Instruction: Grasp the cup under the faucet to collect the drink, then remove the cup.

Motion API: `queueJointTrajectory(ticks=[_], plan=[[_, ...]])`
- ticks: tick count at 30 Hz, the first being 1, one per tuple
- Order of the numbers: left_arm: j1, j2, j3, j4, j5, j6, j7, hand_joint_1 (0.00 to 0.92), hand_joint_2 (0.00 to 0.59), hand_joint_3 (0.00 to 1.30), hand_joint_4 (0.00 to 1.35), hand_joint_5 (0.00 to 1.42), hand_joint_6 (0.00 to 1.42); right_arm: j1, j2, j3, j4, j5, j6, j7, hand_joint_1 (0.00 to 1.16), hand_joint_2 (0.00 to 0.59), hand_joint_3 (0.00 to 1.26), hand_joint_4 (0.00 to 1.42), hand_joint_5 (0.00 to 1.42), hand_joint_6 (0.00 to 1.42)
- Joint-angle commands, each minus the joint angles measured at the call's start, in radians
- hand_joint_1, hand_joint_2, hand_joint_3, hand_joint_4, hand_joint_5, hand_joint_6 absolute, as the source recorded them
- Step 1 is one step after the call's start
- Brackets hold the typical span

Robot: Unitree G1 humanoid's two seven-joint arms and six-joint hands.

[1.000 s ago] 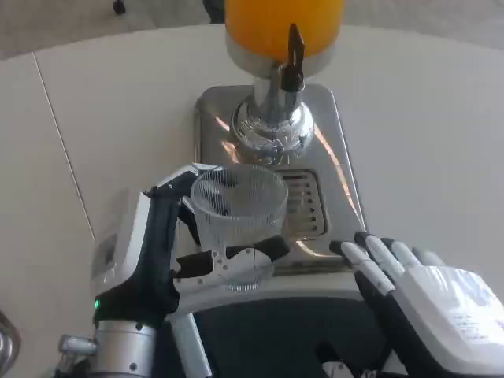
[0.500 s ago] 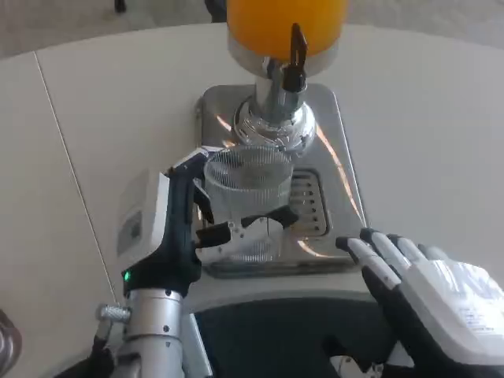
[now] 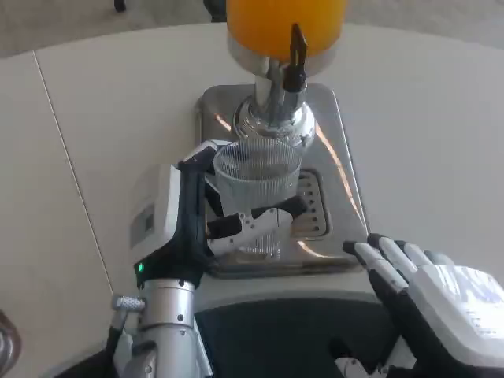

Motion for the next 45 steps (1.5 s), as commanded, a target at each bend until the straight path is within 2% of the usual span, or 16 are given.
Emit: queueJointTrajectory(ticks=[1, 18, 29, 45], plan=[[-0.035, -0.019, -0.021, 0.013, 0.007, 0.020, 0.033, 0.573, 0.000, 0.93, 1.16, 1.35, 1.42, 0.021, -0.010, -0.016, -0.006, 0.022, 0.006, 0.002, 0.51, 0.418, 0.08, 0.00, 0.00, 0.00], [-0.105, -0.049, -0.070, 0.100, 0.009, 0.054, 0.081, 0.572, 0.000, 0.93, 1.16, 1.35, 1.42, 0.026, -0.036, -0.058, -0.011, 0.091, 0.031, 0.008, 0.50, 0.410, 0.08, 0.00, 0.00, 0.00], [-0.198, -0.071, -0.089, 0.239, 0.000, 0.055, 0.146, 0.574, 0.000, 0.93, 1.16, 1.35, 1.42, 0.029, -0.058, -0.099, -0.022, 0.120, 0.044, 0.025, 0.49, 0.418, 0.08, 0.00, 0.00, 0.00], [-0.379, -0.073, -0.083, 0.470, -0.048, 0.032, 0.217, 0.574, 0.000, 0.93, 1.16, 1.35, 1.42, 0.001, -0.060, -0.081, -0.012, 0.107, 0.076, 0.052, 0.48, 0.419, 0.08, 0.00, 0.00, 0.00]])
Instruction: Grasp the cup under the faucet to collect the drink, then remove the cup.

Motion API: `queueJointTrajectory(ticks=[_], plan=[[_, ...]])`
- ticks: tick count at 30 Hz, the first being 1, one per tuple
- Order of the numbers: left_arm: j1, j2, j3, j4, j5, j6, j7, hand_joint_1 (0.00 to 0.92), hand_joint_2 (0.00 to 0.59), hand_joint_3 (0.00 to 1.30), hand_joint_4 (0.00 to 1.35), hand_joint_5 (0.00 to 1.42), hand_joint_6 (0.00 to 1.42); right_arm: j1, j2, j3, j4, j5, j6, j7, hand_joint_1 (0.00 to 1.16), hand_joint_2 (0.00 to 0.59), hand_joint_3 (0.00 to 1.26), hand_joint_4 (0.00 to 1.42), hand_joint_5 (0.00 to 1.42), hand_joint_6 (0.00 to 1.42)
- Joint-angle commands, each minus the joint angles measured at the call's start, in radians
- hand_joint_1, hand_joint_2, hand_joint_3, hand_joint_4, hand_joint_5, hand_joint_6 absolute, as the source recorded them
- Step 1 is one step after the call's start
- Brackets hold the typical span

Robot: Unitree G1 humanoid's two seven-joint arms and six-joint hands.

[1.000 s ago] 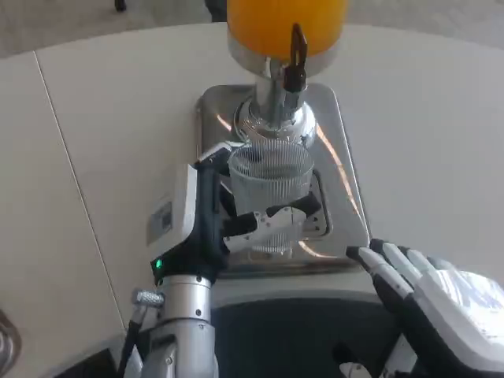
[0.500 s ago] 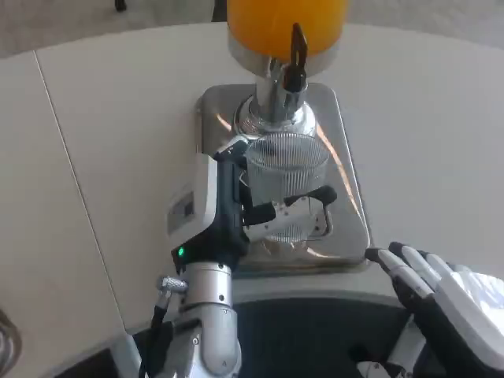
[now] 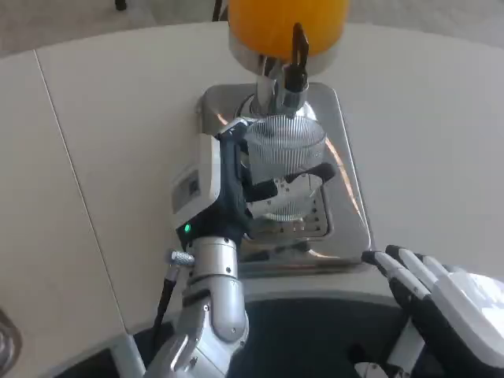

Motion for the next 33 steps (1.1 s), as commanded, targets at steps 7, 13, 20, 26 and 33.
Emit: queueJointTrajectory(ticks=[7, 13, 20, 26, 33], plan=[[-0.070, -0.005, -0.007, 0.097, -0.017, -0.036, 0.056, 0.575, 0.004, 0.92, 1.09, 1.30, 1.42, -0.012, 0.000, 0.005, 0.004, -0.014, 0.028, 0.018, 0.48, 0.419, 0.08, 0.00, 0.00, 0.00], [-0.074, 0.000, -0.004, 0.107, -0.029, -0.053, 0.053, 0.525, 0.009, 0.72, 0.76, 1.08, 1.35, -0.016, 0.002, 0.012, 0.005, -0.016, 0.033, 0.014, 0.48, 0.419, 0.08, 0.00, 0.00, 0.00], [-0.066, 0.016, -0.009, 0.106, -0.052, -0.070, 0.028, 0.281, 0.058, 0.39, 0.18, 0.52, 0.79, -0.026, 0.007, 0.012, -0.005, -0.024, 0.032, 0.011, 0.48, 0.416, 0.08, 0.00, 0.00, 0.00], [-0.057, 0.033, -0.010, 0.092, -0.055, -0.101, 0.009, 0.230, 0.049, 0.33, 0.06, 0.33, 0.51, -0.026, 0.002, 0.013, -0.003, -0.019, 0.026, 0.007, 0.49, 0.415, 0.08, 0.00, 0.00, 0.00], [-0.039, 0.049, -0.006, 0.049, -0.059, -0.130, -0.009, 0.197, 0.042, 0.33, 0.05, 0.32, 0.46, -0.044, -0.011, 0.027, -0.011, -0.031, 0.011, 0.011, 0.49, 0.415, 0.09, 0.00, 0.00, 0.00]])
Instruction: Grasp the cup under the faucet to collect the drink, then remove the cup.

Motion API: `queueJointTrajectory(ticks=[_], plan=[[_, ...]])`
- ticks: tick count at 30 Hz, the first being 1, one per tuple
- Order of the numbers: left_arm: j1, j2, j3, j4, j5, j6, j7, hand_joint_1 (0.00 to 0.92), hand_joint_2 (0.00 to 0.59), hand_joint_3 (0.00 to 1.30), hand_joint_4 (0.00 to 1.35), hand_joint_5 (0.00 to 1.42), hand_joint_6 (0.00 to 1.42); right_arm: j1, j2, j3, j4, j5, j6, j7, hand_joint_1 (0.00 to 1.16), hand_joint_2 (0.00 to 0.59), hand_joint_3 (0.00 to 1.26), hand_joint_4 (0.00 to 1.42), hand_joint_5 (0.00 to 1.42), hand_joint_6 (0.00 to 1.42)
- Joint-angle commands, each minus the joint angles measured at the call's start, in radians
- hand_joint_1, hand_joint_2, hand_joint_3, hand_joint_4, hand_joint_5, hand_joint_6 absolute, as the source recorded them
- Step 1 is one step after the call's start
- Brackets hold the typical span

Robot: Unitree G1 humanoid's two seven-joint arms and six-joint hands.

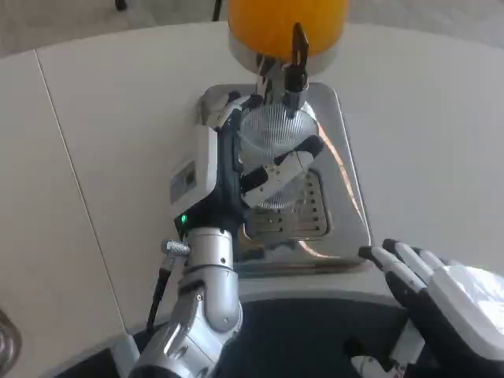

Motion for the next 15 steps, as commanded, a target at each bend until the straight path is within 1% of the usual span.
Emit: queueJointTrajectory(ticks=[1, 5, 8, 15], plan=[[0.023, 0.012, -0.004, -0.053, -0.015, -0.039, -0.023, 0.186, 0.043, 0.33, 0.05, 0.32, 0.45, -0.009, -0.003, -0.001, -0.009, -0.006, -0.004, -0.003, 0.49, 0.416, 0.09, 0.00, 0.00, 0.00], [0.050, 0.028, 0.000, -0.093, -0.021, -0.053, -0.044, 0.145, 0.030, 0.32, 0.04, 0.31, 0.43, -0.008, -0.003, -0.006, -0.003, -0.001, -0.002, -0.007, 0.50, 0.420, 0.09, 0.00, 0.00, 0.00], [0.080, 0.041, 0.004, -0.134, -0.028, -0.059, -0.061, 0.144, 0.037, 0.31, 0.04, 0.31, 0.42, -0.004, -0.002, -0.004, 0.004, 0.002, -0.002, -0.012, 0.50, 0.418, 0.09, 0.00, 0.00, 0.00], [0.169, 0.091, 0.026, -0.248, -0.053, -0.089, -0.108, 0.131, 0.040, 0.31, 0.06, 0.32, 0.41, -0.013, -0.001, 0.004, 0.030, 0.015, -0.001, -0.026, 0.51, 0.415, 0.09, 0.00, 0.00, 0.00]])
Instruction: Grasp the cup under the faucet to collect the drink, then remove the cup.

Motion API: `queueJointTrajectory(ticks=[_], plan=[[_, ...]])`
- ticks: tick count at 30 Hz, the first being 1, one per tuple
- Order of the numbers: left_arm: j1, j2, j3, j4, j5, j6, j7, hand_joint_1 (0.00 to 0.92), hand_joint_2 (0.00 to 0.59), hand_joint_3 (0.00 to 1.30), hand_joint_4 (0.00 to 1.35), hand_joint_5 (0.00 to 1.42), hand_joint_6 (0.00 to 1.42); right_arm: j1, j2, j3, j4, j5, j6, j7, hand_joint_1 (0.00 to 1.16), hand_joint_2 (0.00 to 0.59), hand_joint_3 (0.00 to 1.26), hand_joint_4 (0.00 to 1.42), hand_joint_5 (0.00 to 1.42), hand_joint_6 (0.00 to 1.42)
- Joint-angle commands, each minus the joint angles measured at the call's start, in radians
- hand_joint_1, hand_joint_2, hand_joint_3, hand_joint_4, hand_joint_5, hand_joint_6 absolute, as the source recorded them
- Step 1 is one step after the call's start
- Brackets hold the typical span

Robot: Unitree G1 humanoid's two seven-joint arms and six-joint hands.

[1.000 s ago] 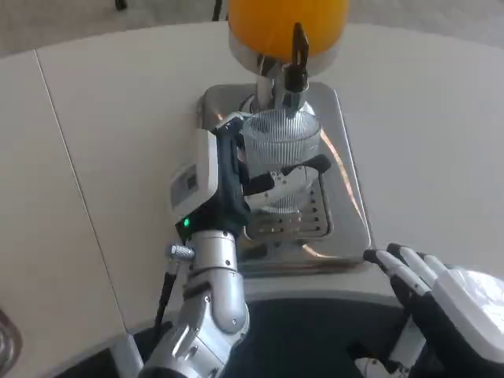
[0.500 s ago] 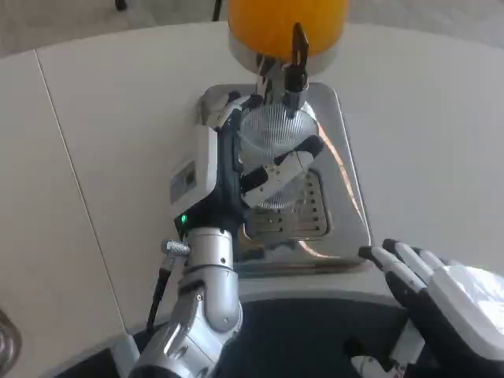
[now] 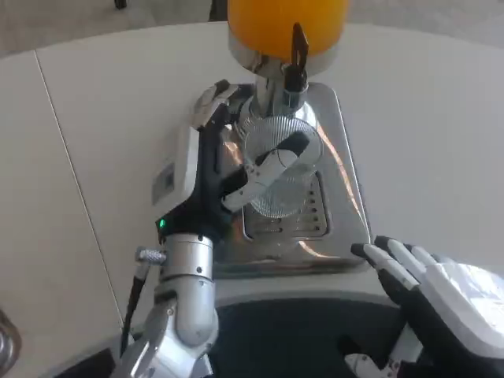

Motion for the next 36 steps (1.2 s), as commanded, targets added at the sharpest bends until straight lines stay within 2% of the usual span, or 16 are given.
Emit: queueJointTrajectory(ticks=[1, 4, 11, 15, 22, 24, 28, 31, 34, 36], plan=[[0.052, 0.026, 0.018, -0.062, -0.020, -0.026, -0.036, 0.131, 0.040, 0.31, 0.06, 0.32, 0.41, -0.002, 0.000, 0.004, 0.016, 0.008, 0.002, -0.021, 0.51, 0.414, 0.09, 0.00, 0.00, 0.00], [0.079, 0.042, 0.036, -0.104, -0.032, -0.032, -0.056, 0.119, 0.043, 0.31, 0.08, 0.33, 0.40, -0.007, 0.002, 0.012, 0.020, 0.007, 0.001, -0.027, 0.52, 0.414, 0.09, 0.00, 0.00, 0.00], [0.145, 0.114, 0.078, -0.214, -0.052, -0.051, -0.130, 0.117, 0.063, 0.27, 0.14, 0.34, 0.40, -0.025, 0.018, 0.032, 0.023, 0.014, -0.003, -0.071, 0.52, 0.414, 0.09, 0.00, 0.00, 0.00], [0.213, 0.176, 0.103, -0.299, -0.055, -0.066, -0.182, 0.116, 0.076, 0.27, 0.15, 0.34, 0.39, -0.067, 0.016, 0.020, 0.041, 0.026, 0.004, -0.112, 0.52, 0.414, 0.09, 0.00, 0.00, 0.00], [0.315, 0.270, 0.161, -0.384, -0.066, -0.111, -0.244, 0.116, 0.091, 0.26, 0.15, 0.32, 0.37, -0.130, 0.004, 0.001, 0.053, 0.064, 0.009, -0.138, 0.52, 0.416, 0.09, 0.00, 0.00, 0.00], [0.374, 0.319, 0.193, -0.422, -0.076, -0.147, -0.265, 0.114, 0.093, 0.26, 0.15, 0.32, 0.37, -0.155, 0.012, 0.000, 0.046, 0.079, 0.013, -0.149, 0.52, 0.418, 0.09, 0.00, 0.00, 0.00], [0.462, 0.380, 0.236, -0.472, -0.084, -0.209, -0.302, 0.110, 0.097, 0.26, 0.14, 0.28, 0.35, -0.197, 0.018, 0.000, 0.035, 0.110, 0.016, -0.164, 0.52, 0.421, 0.09, 0.00, 0.00, 0.00], [0.557, 0.437, 0.270, -0.512, -0.076, -0.286, -0.326, 0.096, 0.107, 0.22, 0.11, 0.25, 0.32, -0.233, 0.021, -0.002, 0.039, 0.135, 0.019, -0.183, 0.52, 0.423, 0.10, 0.00, 0.00, 0.01], [0.650, 0.477, 0.309, -0.553, -0.066, -0.357, -0.337, 0.095, 0.110, 0.18, 0.07, 0.21, 0.28, -0.277, 0.016, -0.010, 0.062, 0.159, 0.019, -0.210, 0.51, 0.417, 0.10, 0.00, 0.00, 0.03], [0.758, 0.507, 0.362, -0.620, -0.028, -0.414, -0.334, 0.098, 0.115, 0.15, 0.05, 0.19, 0.26, -0.336, 0.009, -0.023, 0.107, 0.172, 0.025, -0.239, 0.51, 0.417, 0.10, 0.00, 0.00, 0.03]])
